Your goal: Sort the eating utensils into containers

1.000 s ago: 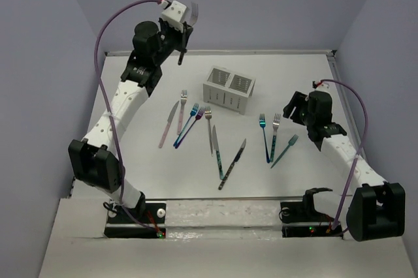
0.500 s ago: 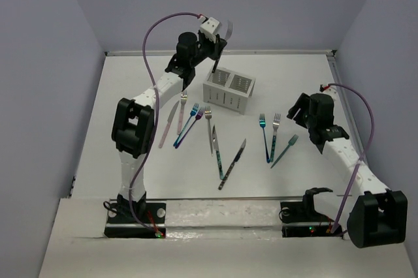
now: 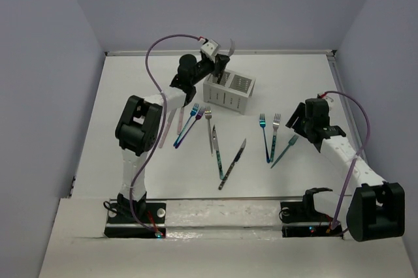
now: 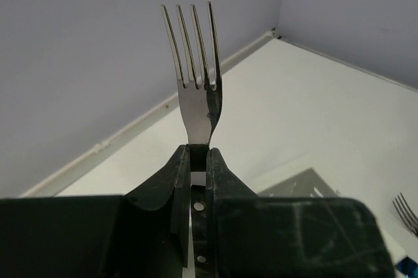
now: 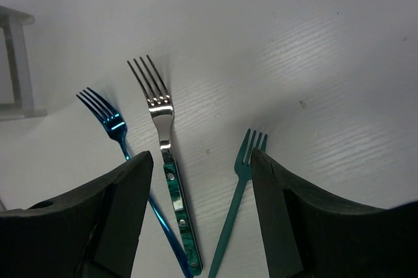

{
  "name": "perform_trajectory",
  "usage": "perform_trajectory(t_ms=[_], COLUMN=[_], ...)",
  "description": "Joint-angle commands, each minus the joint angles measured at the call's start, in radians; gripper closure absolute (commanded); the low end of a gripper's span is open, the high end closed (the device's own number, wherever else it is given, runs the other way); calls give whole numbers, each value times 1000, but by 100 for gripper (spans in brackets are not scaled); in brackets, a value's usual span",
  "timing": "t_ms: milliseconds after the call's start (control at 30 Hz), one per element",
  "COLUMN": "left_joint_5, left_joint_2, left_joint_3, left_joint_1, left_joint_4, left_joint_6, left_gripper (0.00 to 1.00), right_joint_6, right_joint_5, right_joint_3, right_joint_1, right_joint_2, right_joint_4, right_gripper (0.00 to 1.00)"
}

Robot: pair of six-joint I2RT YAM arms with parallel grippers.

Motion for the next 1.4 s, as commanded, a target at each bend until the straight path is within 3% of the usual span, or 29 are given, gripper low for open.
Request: perform_trajectory(t_ms=[0, 233, 267, 467, 733, 867, 1033, 1200, 1367], left_joint_5=[24, -14, -14, -15, -64, -121, -196, -177, -79], left_joint_2=[-74, -85, -86, -108, -166, -216, -327, -425, -551], left_joint_3=[-144, -257, -259, -299, -308, -271, -195, -159, -223], left_joint_1=[-5, -1, 0, -1, 0, 2, 23, 106, 262], left_joint_4=[295, 404, 396, 392, 330, 214, -60, -324, -423], left_joint_6=[-7, 1, 1, -7, -7, -36, -17, 19, 22], left_gripper=[100, 100, 90, 68, 62, 62, 60, 60, 60], right_joint_6=[84, 190, 196, 225, 230, 222, 210, 196, 181], right_joint_5=[33, 64, 62, 29, 27, 32, -26, -66, -169], right_joint_3=[-20, -48, -43, -31, -45, -43, -35, -54, -78], right_joint_1=[-5, -5, -5, -5, -5, -5, -5, -5, -5], right_joint_2=[-3, 28, 52, 147, 207, 247, 283, 258, 209], right_joint_4=[-68, -88, -90, -111, -102, -90, -81, -80, -91], right_gripper=[32, 32, 33, 39, 40, 45, 57, 57, 54])
